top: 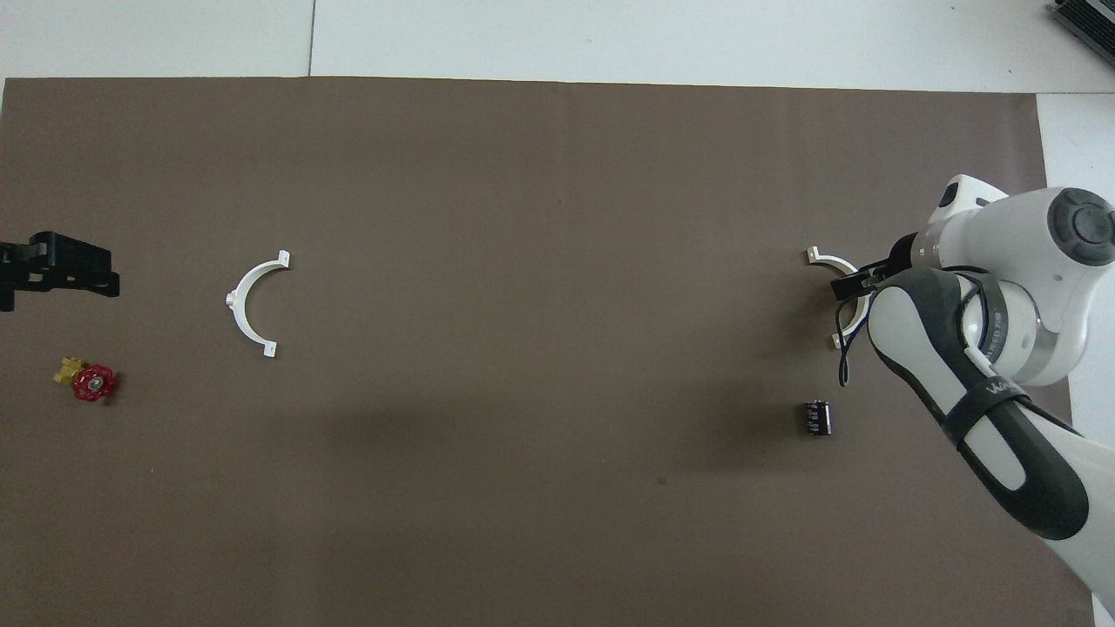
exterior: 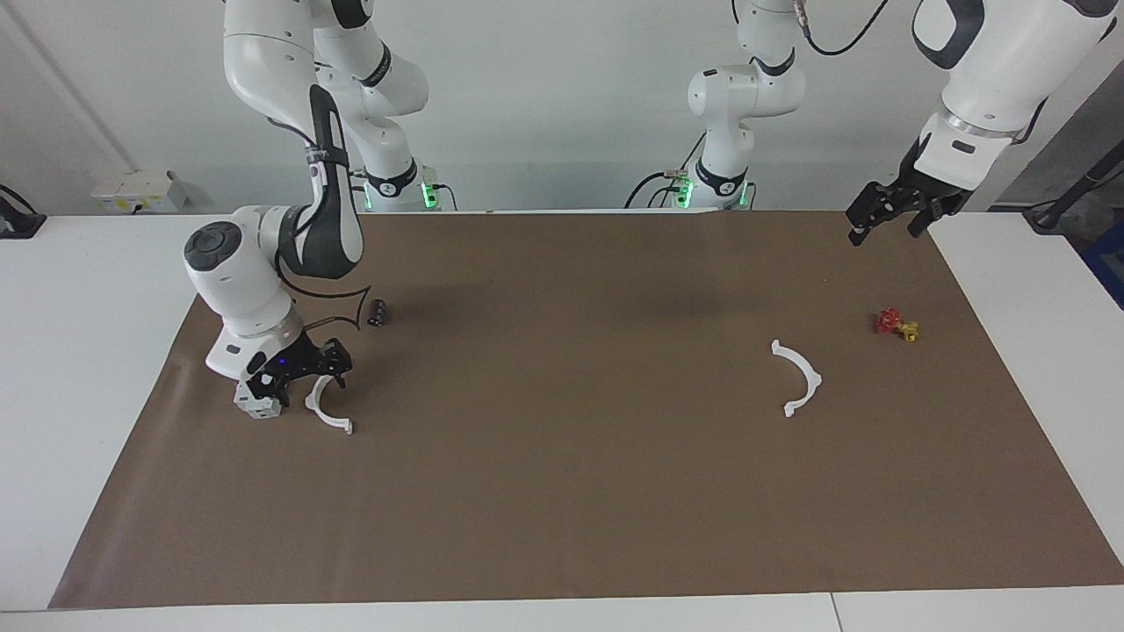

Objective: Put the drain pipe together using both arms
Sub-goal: 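Grasp the white semicircular clamp half with the right gripper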

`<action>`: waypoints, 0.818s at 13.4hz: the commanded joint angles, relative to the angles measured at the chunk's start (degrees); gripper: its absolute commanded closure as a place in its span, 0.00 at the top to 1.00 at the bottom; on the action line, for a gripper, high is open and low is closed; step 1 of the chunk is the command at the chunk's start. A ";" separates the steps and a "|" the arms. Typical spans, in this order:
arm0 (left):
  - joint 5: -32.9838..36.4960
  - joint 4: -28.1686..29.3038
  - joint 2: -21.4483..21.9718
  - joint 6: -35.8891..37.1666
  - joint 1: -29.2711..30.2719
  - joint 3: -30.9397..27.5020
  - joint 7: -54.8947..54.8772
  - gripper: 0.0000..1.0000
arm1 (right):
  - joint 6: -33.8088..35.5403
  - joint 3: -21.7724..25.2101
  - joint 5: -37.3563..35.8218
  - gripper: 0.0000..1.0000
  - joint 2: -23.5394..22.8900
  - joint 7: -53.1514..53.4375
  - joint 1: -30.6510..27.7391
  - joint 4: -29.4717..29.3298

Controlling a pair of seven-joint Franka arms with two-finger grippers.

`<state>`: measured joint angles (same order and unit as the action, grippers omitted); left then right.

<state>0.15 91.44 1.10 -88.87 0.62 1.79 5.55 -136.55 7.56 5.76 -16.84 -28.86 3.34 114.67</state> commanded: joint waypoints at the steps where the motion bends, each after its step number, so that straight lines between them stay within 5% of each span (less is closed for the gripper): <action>1: -0.50 1.29 1.36 0.28 0.35 0.14 -0.37 1.00 | -2.40 -0.18 1.62 0.95 -0.38 -4.17 -0.61 1.43; 8: -0.50 1.20 1.36 0.28 0.35 0.05 -0.37 1.00 | -6.17 -0.09 1.71 0.68 -1.88 -7.52 -1.76 3.62; 9: -0.50 1.20 1.36 0.28 0.35 0.14 -0.37 1.00 | -6.62 -0.09 1.71 0.53 -2.15 -7.35 -1.76 3.80; 10: -0.50 1.20 1.36 0.28 0.35 0.14 -0.37 1.00 | -6.62 -0.09 1.71 0.12 -2.32 -6.91 -1.59 3.80; 11: -0.50 1.20 1.36 0.28 0.35 0.14 -0.37 1.00 | -6.45 -0.09 1.71 0.00 -2.32 -6.65 -1.58 3.54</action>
<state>0.15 91.44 1.10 -88.87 0.62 1.79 5.55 -141.61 7.74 5.80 -18.94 -34.22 2.07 117.76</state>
